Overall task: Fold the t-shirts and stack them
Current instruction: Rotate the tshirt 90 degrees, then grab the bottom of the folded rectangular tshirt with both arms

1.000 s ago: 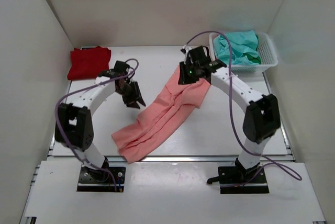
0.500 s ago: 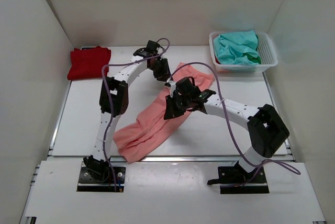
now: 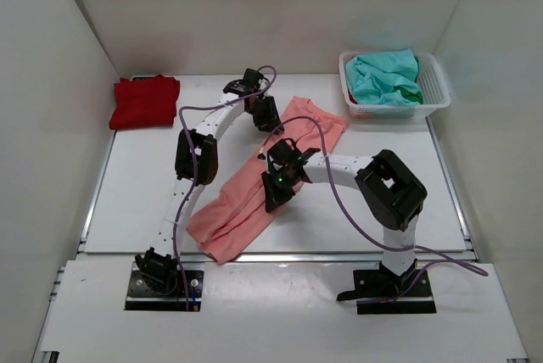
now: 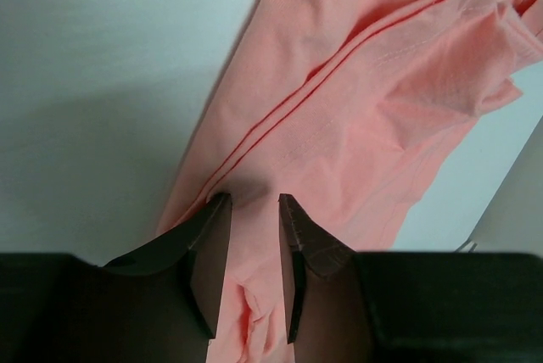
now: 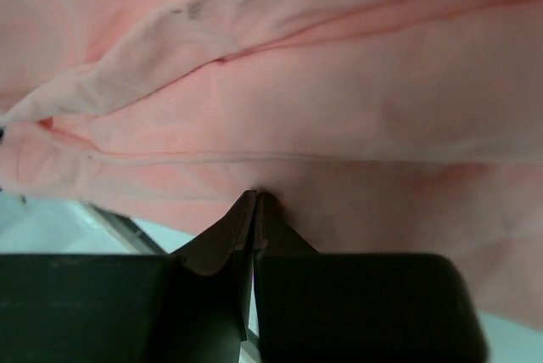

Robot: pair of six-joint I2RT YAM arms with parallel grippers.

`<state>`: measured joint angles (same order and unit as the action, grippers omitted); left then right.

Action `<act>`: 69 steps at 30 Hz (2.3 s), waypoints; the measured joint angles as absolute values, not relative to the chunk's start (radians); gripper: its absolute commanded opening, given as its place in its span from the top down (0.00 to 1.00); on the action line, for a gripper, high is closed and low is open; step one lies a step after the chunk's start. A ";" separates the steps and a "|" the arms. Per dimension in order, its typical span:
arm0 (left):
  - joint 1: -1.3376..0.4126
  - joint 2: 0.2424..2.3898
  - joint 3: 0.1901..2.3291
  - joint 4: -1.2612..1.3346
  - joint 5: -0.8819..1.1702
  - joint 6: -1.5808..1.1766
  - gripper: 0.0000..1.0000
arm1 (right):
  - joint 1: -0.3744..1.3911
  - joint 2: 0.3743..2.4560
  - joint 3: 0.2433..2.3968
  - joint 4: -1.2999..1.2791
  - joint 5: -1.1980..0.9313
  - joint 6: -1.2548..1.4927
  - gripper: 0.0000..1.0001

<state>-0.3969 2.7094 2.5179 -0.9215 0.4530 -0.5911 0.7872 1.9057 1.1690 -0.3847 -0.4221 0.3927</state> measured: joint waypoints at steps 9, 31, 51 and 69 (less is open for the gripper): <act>-0.316 2.724 2.537 -0.873 0.391 -0.665 0.66 | 0.614 1.969 1.332 -0.634 -0.293 0.260 1.00; -0.168 2.694 2.509 -0.579 0.486 -0.775 0.52 | 0.530 2.012 1.509 -0.793 -0.197 0.004 0.90; -0.529 1.325 0.793 -0.561 0.284 -0.662 0.39 | 0.719 1.235 0.714 -0.558 -0.310 0.554 0.78; -0.689 1.392 0.738 -0.535 0.265 -0.722 0.42 | 0.859 1.392 0.724 -0.416 -0.302 0.711 0.70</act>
<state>-0.6891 1.3918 0.7383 -0.5354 0.2653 -0.7223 0.8593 1.3918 0.7242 -0.4164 -0.3016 0.7113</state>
